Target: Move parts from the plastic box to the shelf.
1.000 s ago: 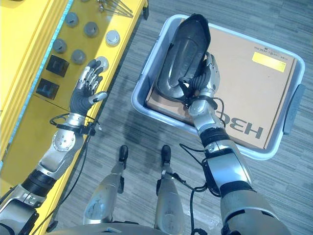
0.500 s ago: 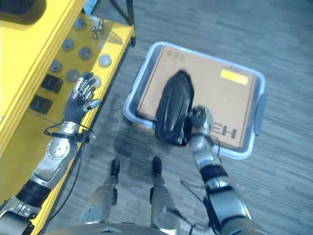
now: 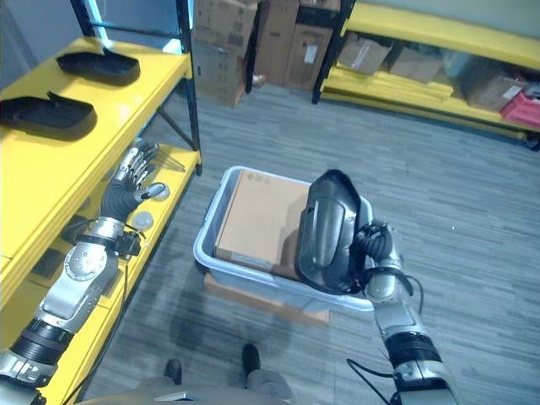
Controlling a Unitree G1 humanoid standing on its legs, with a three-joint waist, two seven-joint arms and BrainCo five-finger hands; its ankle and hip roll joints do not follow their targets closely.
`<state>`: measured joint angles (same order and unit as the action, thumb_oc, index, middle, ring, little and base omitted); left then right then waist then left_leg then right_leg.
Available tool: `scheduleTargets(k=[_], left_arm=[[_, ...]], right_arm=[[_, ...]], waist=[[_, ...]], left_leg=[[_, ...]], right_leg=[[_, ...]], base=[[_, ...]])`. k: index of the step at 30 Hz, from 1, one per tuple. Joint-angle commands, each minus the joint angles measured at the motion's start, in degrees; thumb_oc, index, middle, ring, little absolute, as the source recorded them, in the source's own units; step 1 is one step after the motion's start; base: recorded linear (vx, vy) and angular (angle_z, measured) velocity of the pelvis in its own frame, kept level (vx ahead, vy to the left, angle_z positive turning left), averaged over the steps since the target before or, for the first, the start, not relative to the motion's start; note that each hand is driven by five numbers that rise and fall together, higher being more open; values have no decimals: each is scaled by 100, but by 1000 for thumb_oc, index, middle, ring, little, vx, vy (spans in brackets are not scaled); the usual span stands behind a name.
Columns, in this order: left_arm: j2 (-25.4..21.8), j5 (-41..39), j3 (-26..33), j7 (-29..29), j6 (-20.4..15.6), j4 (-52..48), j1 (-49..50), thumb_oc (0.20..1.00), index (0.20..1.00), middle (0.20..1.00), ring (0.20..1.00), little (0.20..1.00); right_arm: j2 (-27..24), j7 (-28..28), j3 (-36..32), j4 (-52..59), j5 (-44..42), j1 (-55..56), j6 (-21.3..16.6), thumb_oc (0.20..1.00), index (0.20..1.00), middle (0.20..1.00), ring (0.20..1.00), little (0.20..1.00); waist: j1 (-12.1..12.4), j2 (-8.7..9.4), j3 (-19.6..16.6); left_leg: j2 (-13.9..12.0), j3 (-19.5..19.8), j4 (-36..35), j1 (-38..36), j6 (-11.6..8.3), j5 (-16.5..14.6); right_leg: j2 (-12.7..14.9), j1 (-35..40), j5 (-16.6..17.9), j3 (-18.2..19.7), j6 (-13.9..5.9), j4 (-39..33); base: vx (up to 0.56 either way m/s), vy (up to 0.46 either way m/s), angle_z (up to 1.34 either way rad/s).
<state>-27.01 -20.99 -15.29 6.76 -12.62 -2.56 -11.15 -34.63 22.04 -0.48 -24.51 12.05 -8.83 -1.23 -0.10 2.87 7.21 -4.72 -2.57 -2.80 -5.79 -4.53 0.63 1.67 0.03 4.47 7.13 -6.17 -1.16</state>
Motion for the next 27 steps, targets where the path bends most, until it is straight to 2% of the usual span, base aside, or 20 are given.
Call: scheduleTargets(k=[1,5,6,12,18,22,27], left_arm=[[14,288,96,-287,-2,254,-32,1000,1000,1000,1000,1000],[9,69,-117,-685,226,426,-50,1000,1000,1000,1000,1000],[81,-152,-247,-741,333,537,-88,1000,1000,1000,1000,1000],[273,-434,-817,-947,518,844,-383,1000,1000,1000,1000,1000],[379,-1070,-1434,-1053,747,1121,-934,1000,1000,1000,1000,1000],[477,-1545,-1932,-1002,914,1470,-1543,1000,1000,1000,1000,1000],[626,-2236,-2417,-1034,979,1684,-2134,1000,1000,1000,1000,1000]], right_arm=[[-362,136,-452,569,271,-4,-485,200,200,200,200,200],[-510,205,-601,1171,913,165,-532,200,200,200,200,200],[-789,233,-483,1378,1653,176,-407,200,200,200,200,200],[-1205,268,-317,1971,2569,59,-321,200,200,200,200,200],[-1080,318,216,2349,2645,-468,-406,200,200,200,200,200],[-790,291,849,2593,2624,-985,-452,200,200,200,200,200],[-377,120,1721,3028,2381,-1652,-686,200,200,200,200,200]], waist=[[68,47,-353],[-21,6,-465],[-68,-14,-518],[-194,-61,-617],[-282,-143,-712],[-344,-211,-741],[-388,-284,-742]], left_leg=[[79,-264,1194,-80,227,-1530],[34,-336,1134,-286,196,-1510],[7,-351,1107,-390,188,-1571],[-46,-414,967,-547,139,-1488],[-84,-489,874,-671,114,-1447],[-109,-532,836,-713,91,-1401],[-127,-561,804,-734,73,-1386]], right_leg=[[-6,-29,-1445,127,-317,1165],[-33,138,-1482,135,-304,1141],[-46,206,-1570,111,-302,1168],[-55,302,-1593,121,-283,1171],[-67,364,-1627,135,-260,1180],[-82,371,-1631,146,-249,1184],[-86,375,-1687,144,-262,1215]], base=[[28,-27,-5],[48,-9,-5],[42,-6,-4],[13,-3,-1],[14,0,-9],[-3,-3,-2],[5,2,-1]])
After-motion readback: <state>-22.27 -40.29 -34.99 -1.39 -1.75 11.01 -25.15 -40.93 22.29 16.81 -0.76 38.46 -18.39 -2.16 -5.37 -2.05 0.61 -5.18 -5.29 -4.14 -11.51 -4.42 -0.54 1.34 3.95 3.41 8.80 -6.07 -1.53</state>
